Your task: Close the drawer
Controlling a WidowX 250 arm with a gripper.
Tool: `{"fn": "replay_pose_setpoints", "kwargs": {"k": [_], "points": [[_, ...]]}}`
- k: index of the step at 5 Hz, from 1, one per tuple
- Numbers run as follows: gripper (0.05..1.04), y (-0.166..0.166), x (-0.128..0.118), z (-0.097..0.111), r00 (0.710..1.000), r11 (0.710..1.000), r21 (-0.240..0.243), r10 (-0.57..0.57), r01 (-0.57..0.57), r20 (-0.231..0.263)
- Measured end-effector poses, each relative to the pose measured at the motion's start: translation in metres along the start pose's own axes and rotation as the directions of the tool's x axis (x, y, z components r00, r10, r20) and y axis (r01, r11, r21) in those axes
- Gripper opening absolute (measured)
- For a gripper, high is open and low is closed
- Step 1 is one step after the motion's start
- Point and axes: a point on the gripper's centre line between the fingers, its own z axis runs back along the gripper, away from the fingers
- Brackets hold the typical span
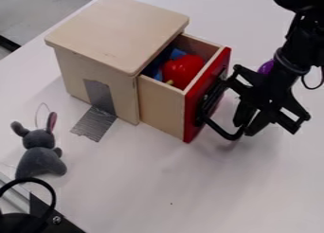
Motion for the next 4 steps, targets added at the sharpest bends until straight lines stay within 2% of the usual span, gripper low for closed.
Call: {"fn": "replay_pose_setpoints", "kwargs": {"k": [1, 4], "points": [[0.087, -0.0002, -0.0031, -0.0028, 1.0, 1.0, -0.001, 0.009, -0.009, -0.012], [0.079, 0.0089, -0.0051, -0.0044, 0.998, 0.999, 0.0, 0.051, -0.051, -0.024]]}}
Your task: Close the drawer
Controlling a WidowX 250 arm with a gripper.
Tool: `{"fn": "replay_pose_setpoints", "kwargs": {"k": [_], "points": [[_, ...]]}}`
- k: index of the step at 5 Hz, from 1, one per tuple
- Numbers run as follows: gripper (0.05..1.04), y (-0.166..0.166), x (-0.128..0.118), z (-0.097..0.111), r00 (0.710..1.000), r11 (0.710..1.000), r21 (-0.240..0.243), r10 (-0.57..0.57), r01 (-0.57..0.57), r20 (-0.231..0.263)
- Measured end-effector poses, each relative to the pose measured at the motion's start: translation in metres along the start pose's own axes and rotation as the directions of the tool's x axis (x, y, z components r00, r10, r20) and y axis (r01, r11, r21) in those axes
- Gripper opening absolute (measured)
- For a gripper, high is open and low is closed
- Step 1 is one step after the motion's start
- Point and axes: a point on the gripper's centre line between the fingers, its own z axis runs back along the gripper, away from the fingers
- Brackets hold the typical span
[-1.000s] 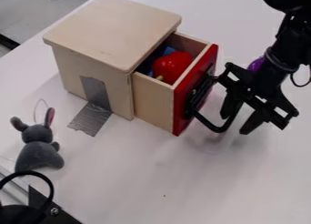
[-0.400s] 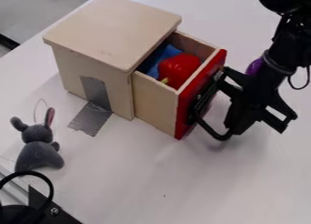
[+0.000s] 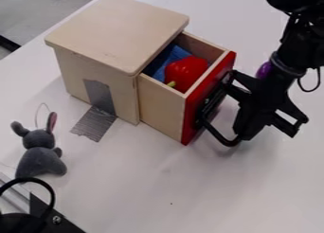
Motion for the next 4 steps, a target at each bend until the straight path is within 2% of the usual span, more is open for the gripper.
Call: {"fn": "replay_pose_setpoints", "kwargs": {"k": [2, 4], "points": [[0.069, 0.04, 0.002, -0.004, 0.993, 0.993, 0.018, 0.113, -0.113, -0.02], [0.064, 0.069, 0.0, -0.01, 0.978, 0.979, -0.002, 0.205, -0.205, -0.044]]}}
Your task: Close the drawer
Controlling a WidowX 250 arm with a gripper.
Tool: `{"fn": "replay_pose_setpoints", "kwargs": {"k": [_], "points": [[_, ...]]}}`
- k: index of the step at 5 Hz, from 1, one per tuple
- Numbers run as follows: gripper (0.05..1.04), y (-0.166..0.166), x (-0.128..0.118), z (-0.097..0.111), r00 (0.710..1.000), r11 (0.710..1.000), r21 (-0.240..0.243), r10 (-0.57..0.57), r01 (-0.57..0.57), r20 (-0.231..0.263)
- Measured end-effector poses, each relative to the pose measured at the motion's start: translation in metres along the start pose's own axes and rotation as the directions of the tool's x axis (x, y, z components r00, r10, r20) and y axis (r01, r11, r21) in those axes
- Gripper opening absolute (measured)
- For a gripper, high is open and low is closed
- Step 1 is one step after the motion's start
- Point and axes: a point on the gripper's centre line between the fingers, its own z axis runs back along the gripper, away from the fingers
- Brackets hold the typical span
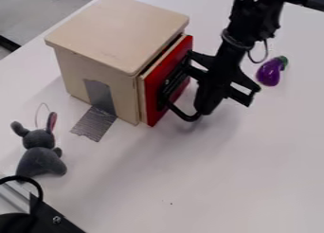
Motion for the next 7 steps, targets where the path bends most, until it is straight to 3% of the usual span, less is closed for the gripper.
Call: {"fn": "replay_pose_setpoints", "kwargs": {"k": [3, 4, 5, 6, 7], "points": [[0.079, 0.023, -0.002, 0.0, 0.995, 0.995, -0.034, 0.093, -0.094, -0.023], [0.21, 0.03, -0.002, -0.001, 0.993, 0.993, -0.039, 0.105, -0.107, -0.044], [0.482, 0.016, 0.008, 0.013, 0.999, 0.998, -0.048, 0.043, -0.042, 0.021], [0.781, -0.006, 0.01, 0.039, 0.991, 0.994, -0.103, -0.027, 0.041, 0.127], [0.997, -0.026, 0.008, 0.065, 0.97, 0.977, -0.174, -0.085, 0.126, 0.228]]}}
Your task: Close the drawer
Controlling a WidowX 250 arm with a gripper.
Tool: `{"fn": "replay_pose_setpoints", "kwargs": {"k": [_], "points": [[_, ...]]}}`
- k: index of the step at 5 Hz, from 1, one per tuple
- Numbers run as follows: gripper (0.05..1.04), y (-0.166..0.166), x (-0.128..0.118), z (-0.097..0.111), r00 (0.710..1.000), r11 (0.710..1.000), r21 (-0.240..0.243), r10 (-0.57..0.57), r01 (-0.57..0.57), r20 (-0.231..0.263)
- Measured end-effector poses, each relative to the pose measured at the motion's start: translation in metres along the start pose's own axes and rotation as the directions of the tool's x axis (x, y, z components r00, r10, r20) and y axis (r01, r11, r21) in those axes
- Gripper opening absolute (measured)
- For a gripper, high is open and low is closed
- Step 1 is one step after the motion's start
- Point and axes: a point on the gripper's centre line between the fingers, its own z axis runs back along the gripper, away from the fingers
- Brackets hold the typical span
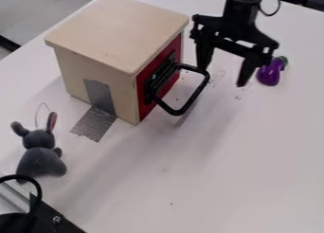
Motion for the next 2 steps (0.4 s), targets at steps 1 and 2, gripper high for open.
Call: {"fn": "replay_pose_setpoints", "kwargs": {"k": [1, 2], "points": [[0.999, -0.016, -0.001, 0.015, 0.998, 0.998, -0.042, -0.041, 0.043, 0.045], [0.999, -0.022, -0.009, 0.028, 0.996, 0.995, -0.077, -0.058, 0.063, 0.071]]}}
